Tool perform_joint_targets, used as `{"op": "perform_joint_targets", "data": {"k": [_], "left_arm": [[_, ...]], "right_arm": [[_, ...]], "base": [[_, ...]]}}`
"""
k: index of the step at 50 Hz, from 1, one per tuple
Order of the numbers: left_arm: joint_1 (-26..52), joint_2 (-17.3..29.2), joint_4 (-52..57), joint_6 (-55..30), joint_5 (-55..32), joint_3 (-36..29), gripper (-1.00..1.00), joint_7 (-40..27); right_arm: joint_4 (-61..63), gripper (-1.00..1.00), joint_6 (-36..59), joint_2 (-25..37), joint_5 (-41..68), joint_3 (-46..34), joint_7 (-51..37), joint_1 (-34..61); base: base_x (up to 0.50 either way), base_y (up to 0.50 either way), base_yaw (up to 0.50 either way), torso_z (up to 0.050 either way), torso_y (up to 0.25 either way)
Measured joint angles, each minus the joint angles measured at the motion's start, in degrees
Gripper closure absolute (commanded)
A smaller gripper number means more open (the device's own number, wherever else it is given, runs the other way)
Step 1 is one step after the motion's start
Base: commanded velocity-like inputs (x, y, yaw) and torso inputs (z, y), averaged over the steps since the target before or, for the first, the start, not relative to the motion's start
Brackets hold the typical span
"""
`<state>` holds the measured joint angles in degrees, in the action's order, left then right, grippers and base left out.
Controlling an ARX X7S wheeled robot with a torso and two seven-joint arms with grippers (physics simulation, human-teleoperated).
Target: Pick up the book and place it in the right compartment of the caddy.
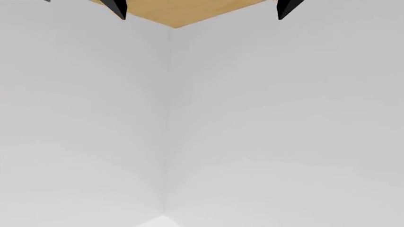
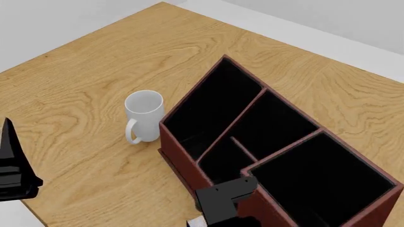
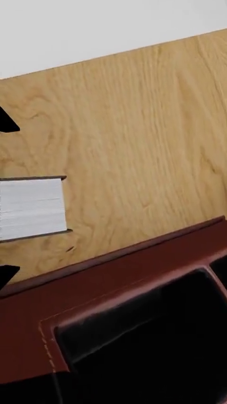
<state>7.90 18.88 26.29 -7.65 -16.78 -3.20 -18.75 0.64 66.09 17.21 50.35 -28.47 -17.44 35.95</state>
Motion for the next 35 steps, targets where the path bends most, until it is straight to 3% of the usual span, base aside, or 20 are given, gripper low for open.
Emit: {"op": "perform_joint_targets", "data": {"k": [24,25,35], "left_arm": [[0.0,0.3,-0.3,0.3,-0.1,-0.4,-1.0,-0.3],[0.0,0.4,-0.3,0.3,-0.1,-0.4,-1.0,-0.3],[0.1,0.5,-0.4,0.5,-0.2,-0.5,-1.0,-0.4]], "right_arm": [[-3.6,-1.0,-3.7,1.1,-2.4,-5.3,3.9,1.2],[-3.6,1.0,-3.8,1.2,-2.5,-5.5,4.0,1.3],[-5.1,1.0,-4.8,0.6,3.2,-7.1,-4.8,2.6]], "base": [[0.0,0.01,0.01,0.0,0.0],[0.01,0.01,0.02,0.0,0.0],[0.0,0.01,0.01,0.0,0.0]]}}
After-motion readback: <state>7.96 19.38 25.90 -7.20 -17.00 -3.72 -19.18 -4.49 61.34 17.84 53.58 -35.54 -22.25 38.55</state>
